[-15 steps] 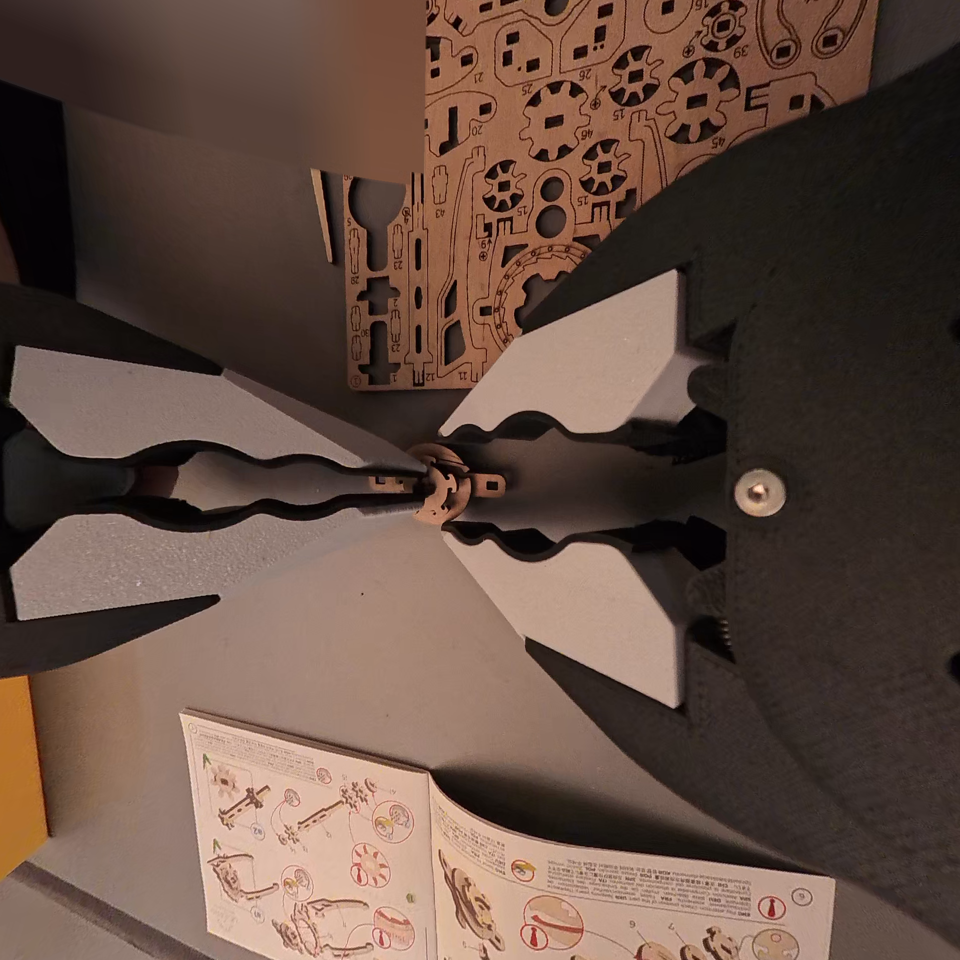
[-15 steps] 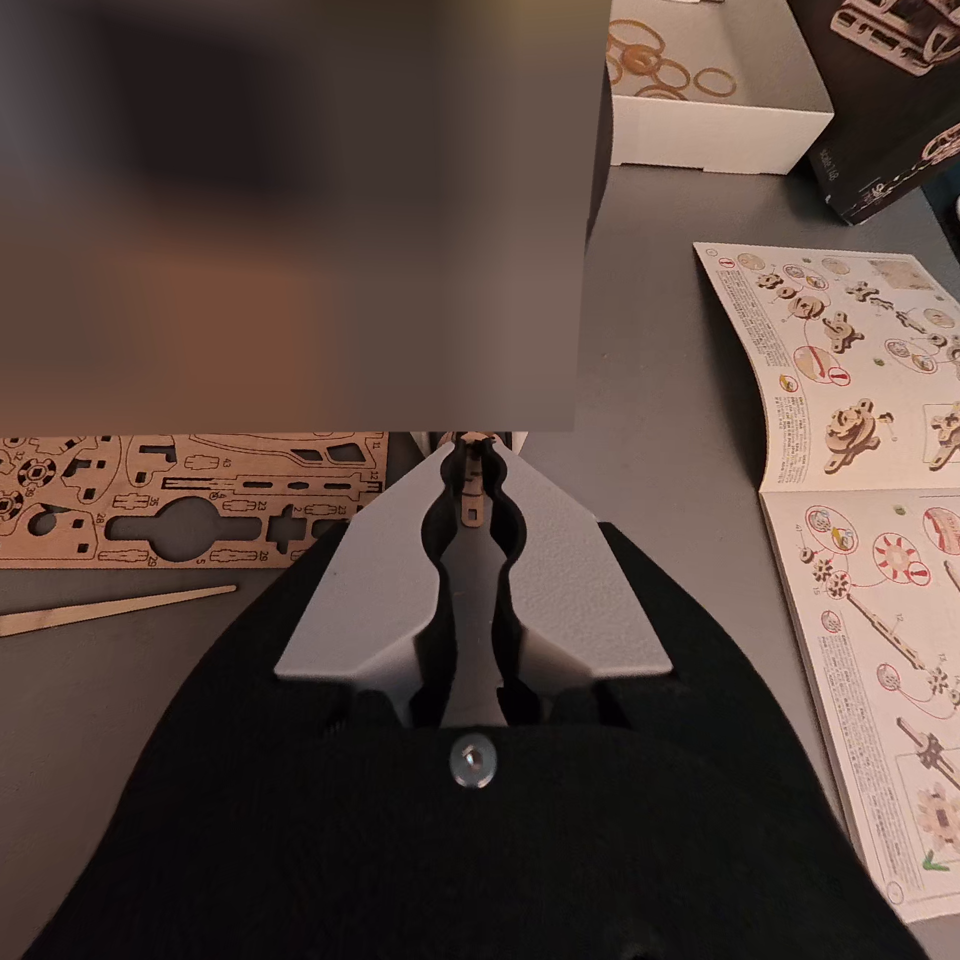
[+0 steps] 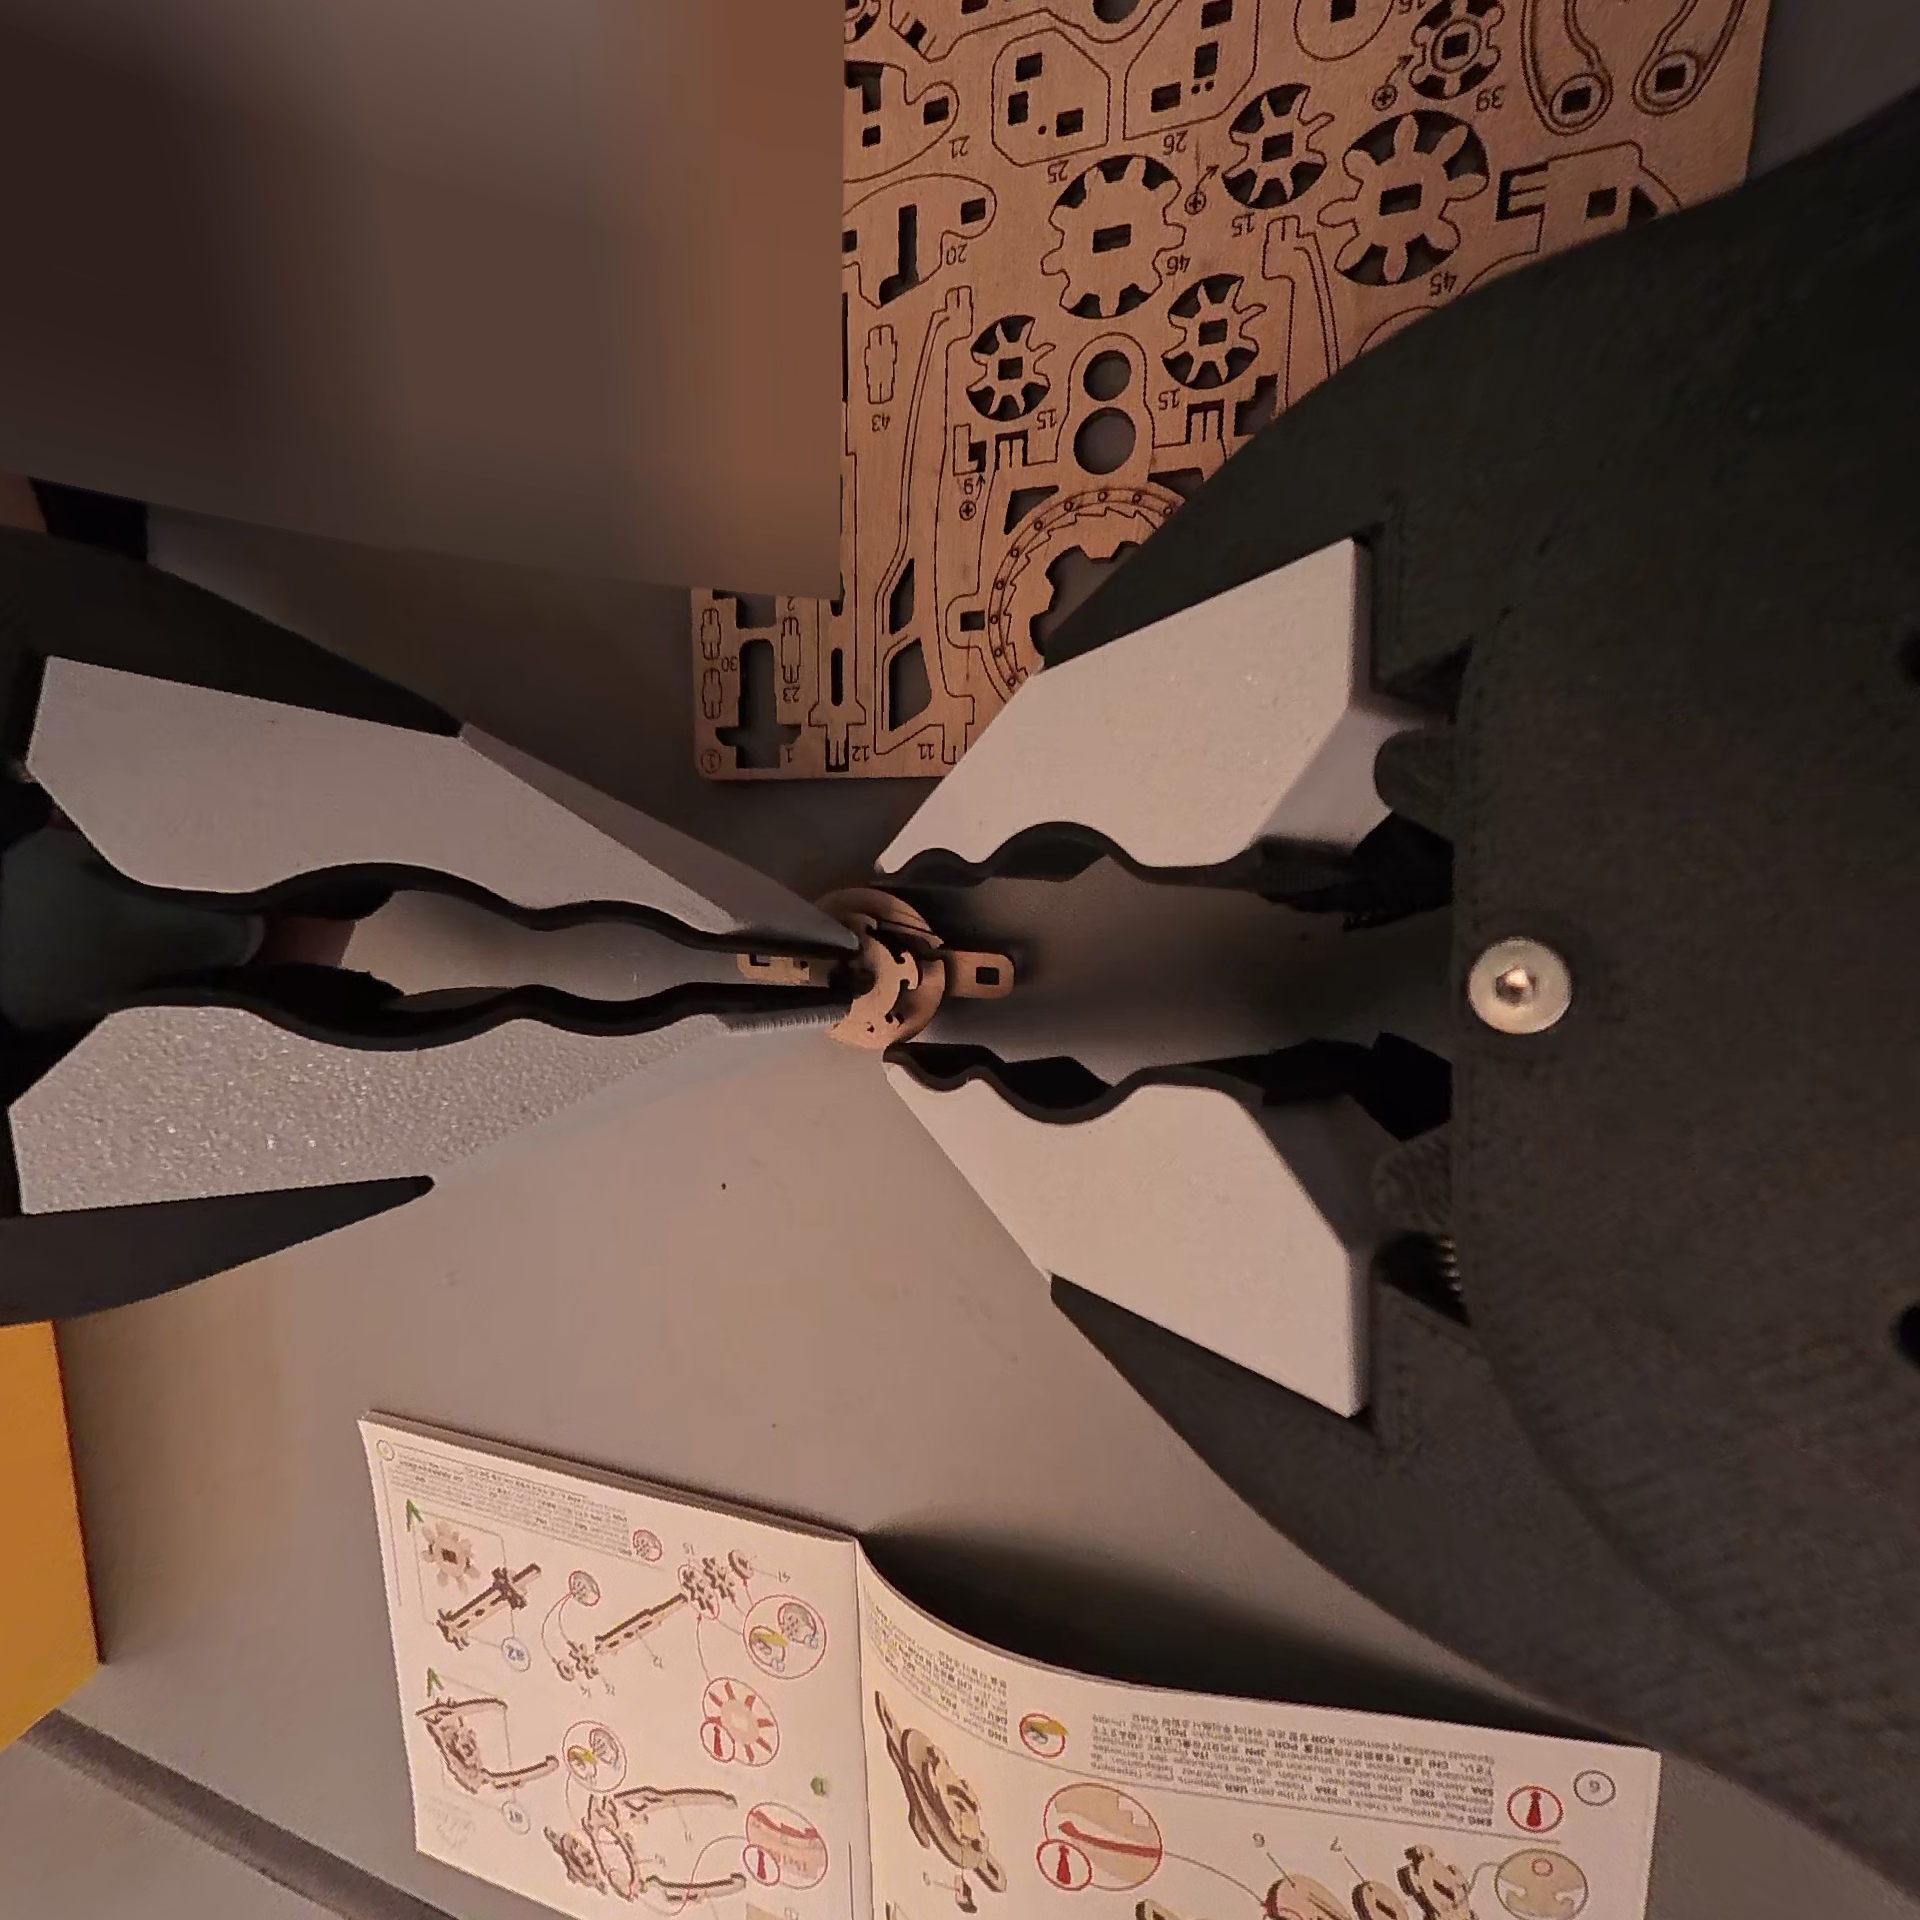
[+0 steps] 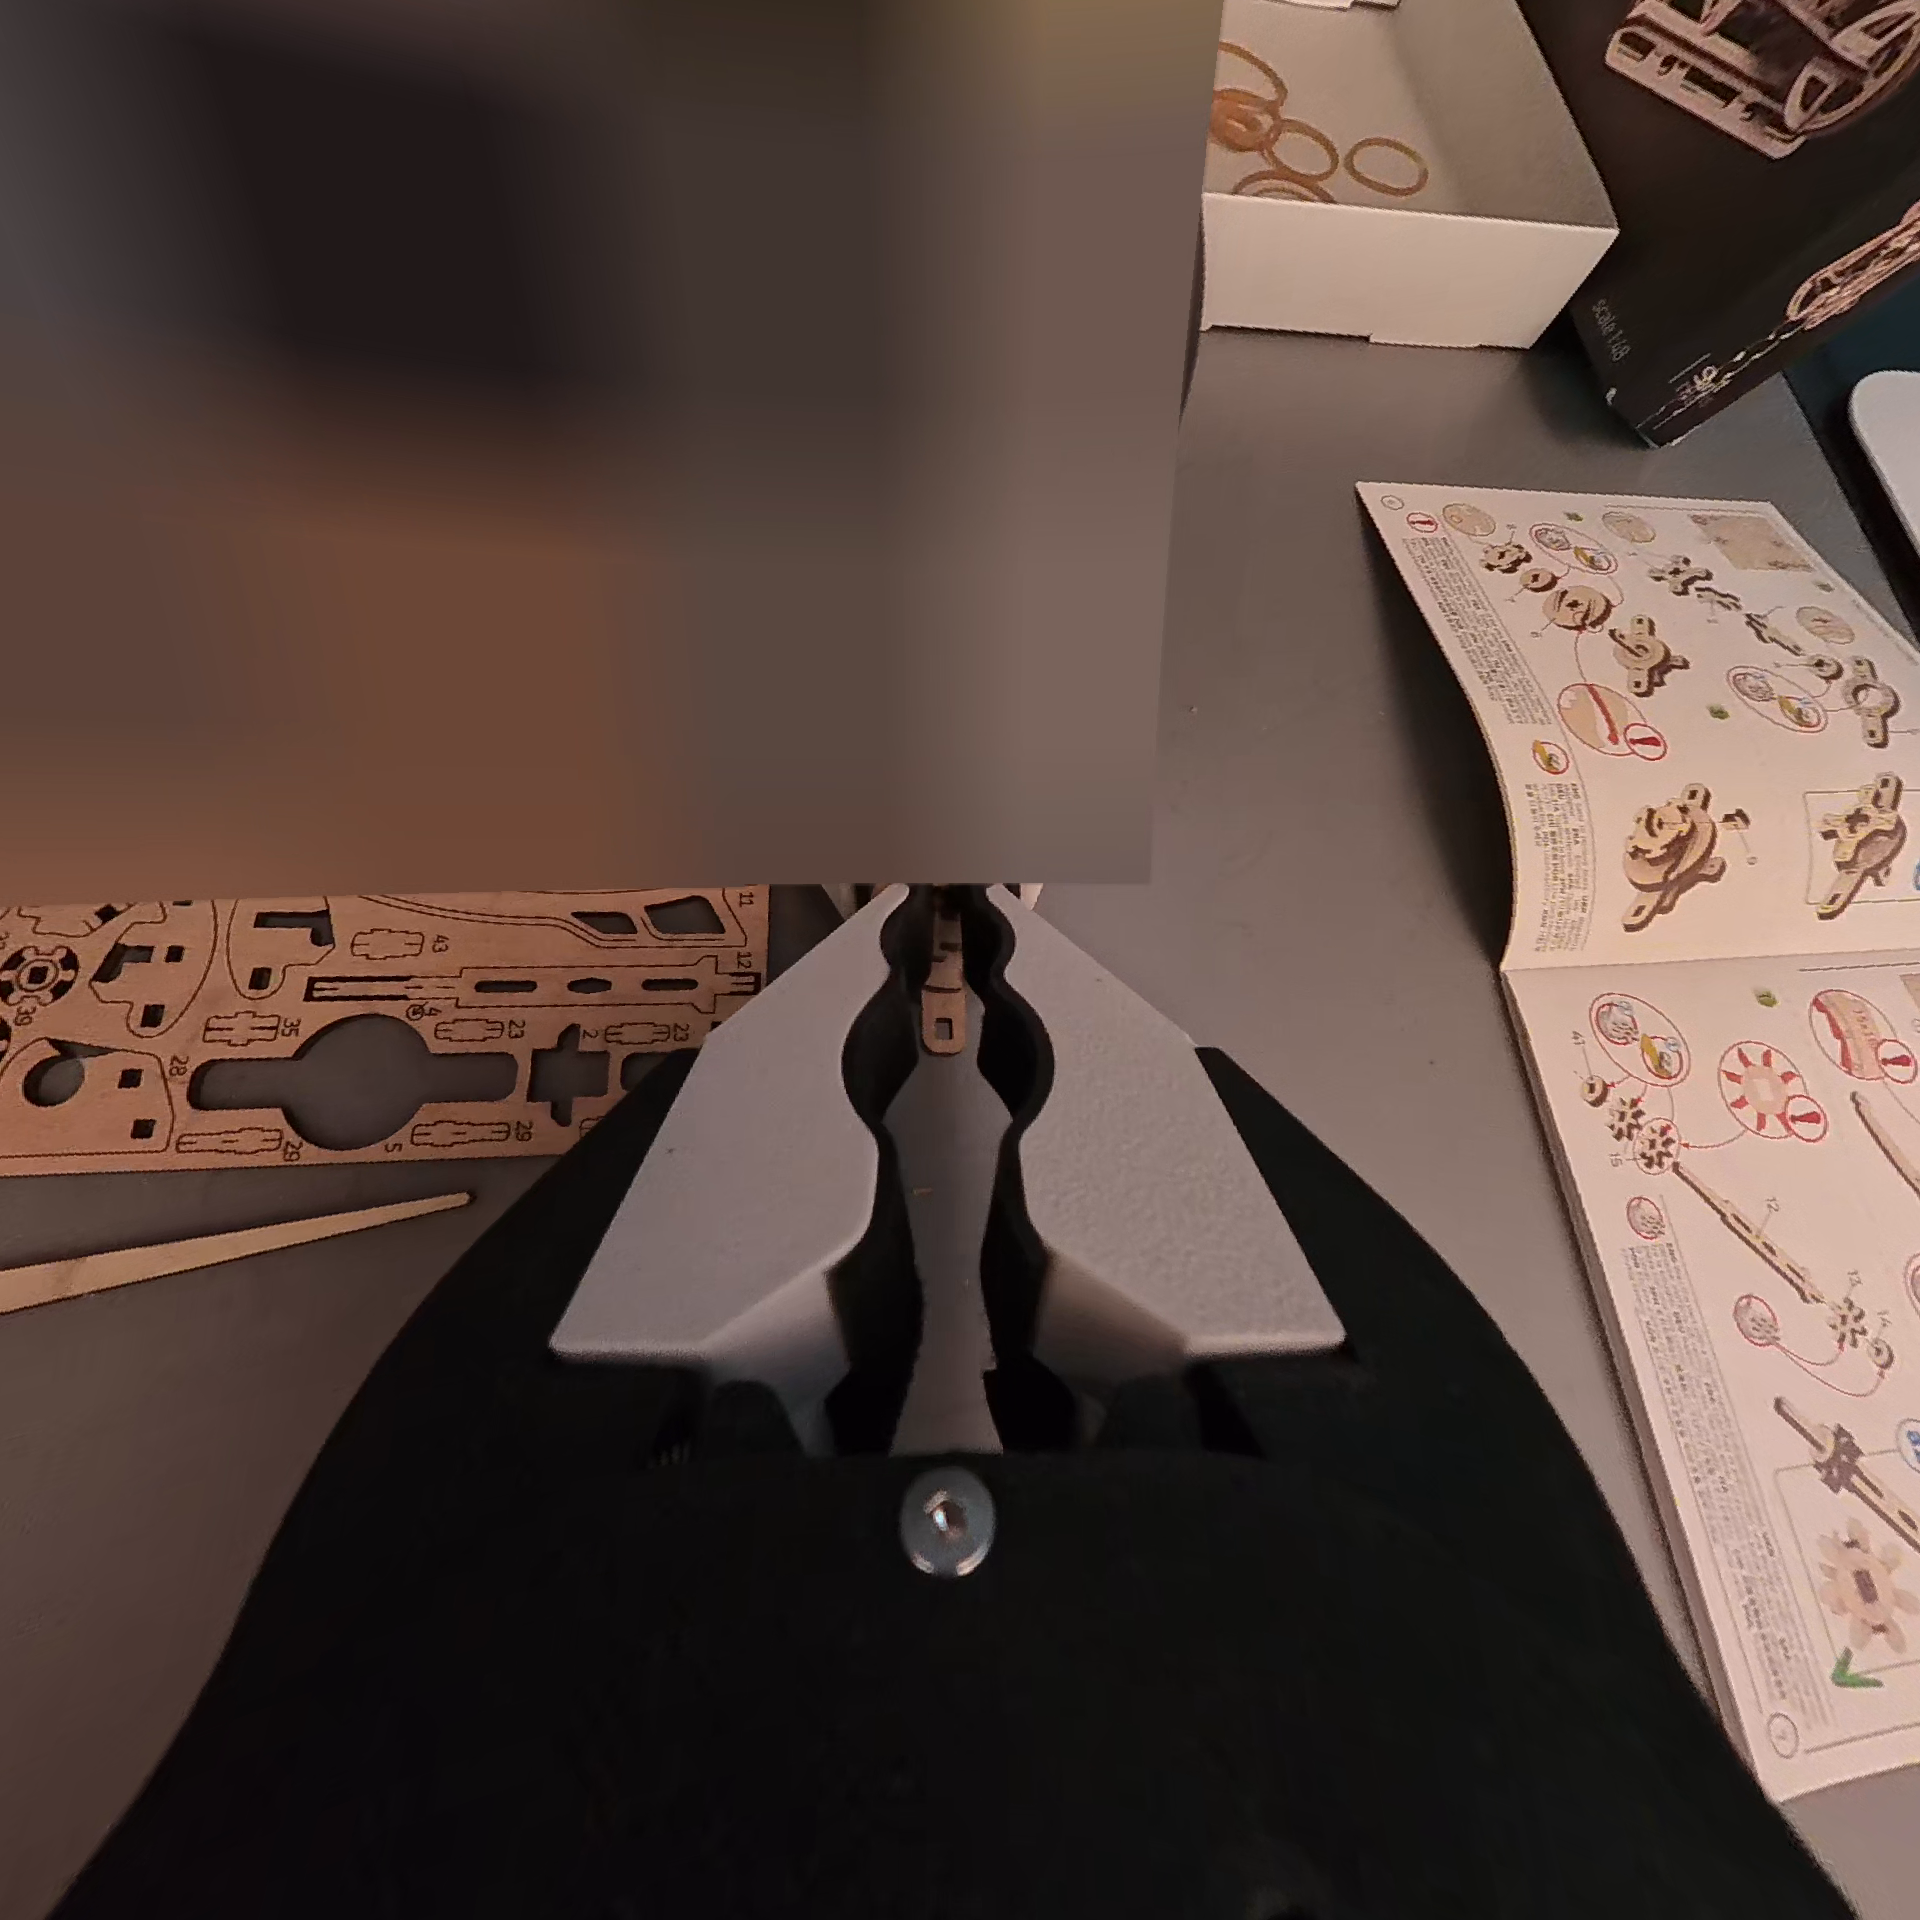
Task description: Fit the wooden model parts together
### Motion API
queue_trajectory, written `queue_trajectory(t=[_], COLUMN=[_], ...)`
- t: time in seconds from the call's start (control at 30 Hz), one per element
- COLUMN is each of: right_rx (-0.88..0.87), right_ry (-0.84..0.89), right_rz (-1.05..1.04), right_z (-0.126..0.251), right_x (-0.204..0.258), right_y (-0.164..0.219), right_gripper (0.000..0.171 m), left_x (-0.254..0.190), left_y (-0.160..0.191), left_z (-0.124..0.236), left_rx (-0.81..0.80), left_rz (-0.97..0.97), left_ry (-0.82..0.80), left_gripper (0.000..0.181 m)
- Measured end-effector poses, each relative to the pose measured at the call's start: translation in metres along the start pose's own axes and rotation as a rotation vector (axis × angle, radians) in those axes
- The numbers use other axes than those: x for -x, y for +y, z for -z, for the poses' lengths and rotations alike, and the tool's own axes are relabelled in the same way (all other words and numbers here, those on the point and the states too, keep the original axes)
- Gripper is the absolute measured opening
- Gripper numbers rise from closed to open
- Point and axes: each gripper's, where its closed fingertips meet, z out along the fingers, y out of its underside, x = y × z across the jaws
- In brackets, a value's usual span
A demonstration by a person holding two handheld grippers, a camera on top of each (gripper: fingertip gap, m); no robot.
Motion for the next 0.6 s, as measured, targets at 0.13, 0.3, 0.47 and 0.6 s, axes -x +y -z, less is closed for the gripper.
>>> queue_trajectory(t=[0.13,0.3,0.47,0.6], right_rx=[0.008,0.014,-0.014,-0.045], right_ry=[0.027,0.056,0.020,0.046], right_rz=[0.016,0.031,0.022,0.075], right_z=[0.0000,0.0002,0.0002,0.0003], right_x=[-0.0002,-0.0017,-0.0008,-0.0014], right_y=[0.0000,0.0002,-0.0003,-0.0022], right_gripper=[0.004,0.004,0.005,0.005], left_x=[-0.0001,0.0012,0.0018,0.0036], left_y=[0.0000,0.0003,0.0005,0.0008], left_z=[-0.0001,-0.0005,-0.0001,0.0005], left_rx=[0.001,0.003,0.003,0.014], left_rz=[-0.005,-0.011,-0.027,-0.055], left_ry=[-0.005,-0.020,-0.023,-0.045], left_gripper=[0.028,0.028,0.028,0.028])
